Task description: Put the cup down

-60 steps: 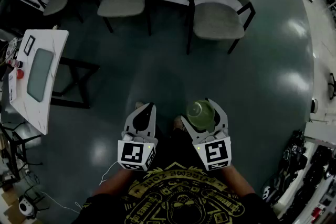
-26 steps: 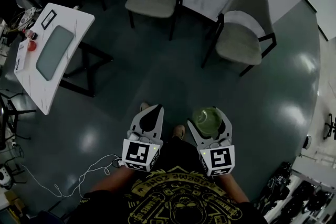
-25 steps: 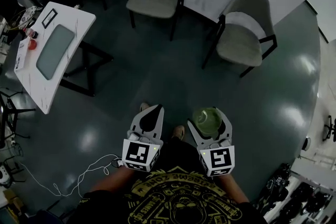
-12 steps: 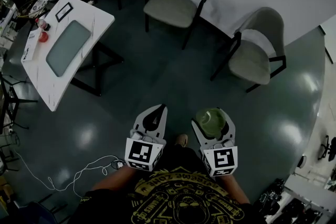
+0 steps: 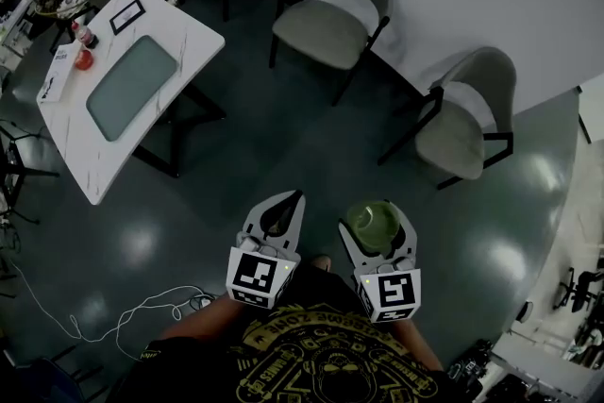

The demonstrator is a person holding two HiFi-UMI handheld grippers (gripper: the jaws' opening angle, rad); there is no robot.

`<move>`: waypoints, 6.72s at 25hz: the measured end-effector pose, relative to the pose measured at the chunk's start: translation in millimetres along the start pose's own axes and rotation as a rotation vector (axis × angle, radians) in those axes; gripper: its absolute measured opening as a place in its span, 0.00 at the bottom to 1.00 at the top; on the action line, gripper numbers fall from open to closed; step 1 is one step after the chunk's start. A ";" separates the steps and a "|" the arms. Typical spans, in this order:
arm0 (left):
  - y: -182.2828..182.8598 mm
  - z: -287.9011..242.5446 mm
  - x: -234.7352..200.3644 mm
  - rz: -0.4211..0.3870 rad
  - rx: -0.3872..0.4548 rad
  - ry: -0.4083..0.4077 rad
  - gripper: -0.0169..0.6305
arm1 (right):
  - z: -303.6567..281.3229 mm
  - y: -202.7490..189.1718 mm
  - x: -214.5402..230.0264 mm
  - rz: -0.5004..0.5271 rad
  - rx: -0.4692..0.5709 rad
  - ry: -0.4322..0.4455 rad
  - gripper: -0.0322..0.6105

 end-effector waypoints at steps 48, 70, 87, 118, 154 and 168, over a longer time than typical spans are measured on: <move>44.0 -20.4 -122.8 0.017 0.084 0.299 0.04 | -166.7 69.6 -18.4 0.106 0.085 0.287 0.63; 45.7 -8.5 -88.3 0.004 0.112 0.720 0.04 | -216.6 76.7 0.9 0.144 0.131 0.659 0.63; 54.3 20.0 -180.2 0.050 0.156 0.708 0.04 | -270.6 96.3 -74.8 0.198 0.097 0.655 0.63; 68.5 121.3 -309.7 0.068 0.215 0.829 0.04 | -351.4 129.4 -226.4 0.272 0.086 0.750 0.63; 102.4 116.9 -416.8 0.094 0.260 1.151 0.04 | -502.7 179.4 -313.6 0.347 0.098 1.099 0.63; 77.9 95.3 -446.1 0.162 0.227 1.305 0.04 | -565.9 166.4 -337.5 0.398 0.069 1.265 0.63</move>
Point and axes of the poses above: the fingertips, and each gripper's own axes: z backward along the fingers, x to its right, y out of its top, the point moved 8 cm from there along z, backward along the fingers, and after that the axes turned 9 degrees about x, right-handed, at the moved point
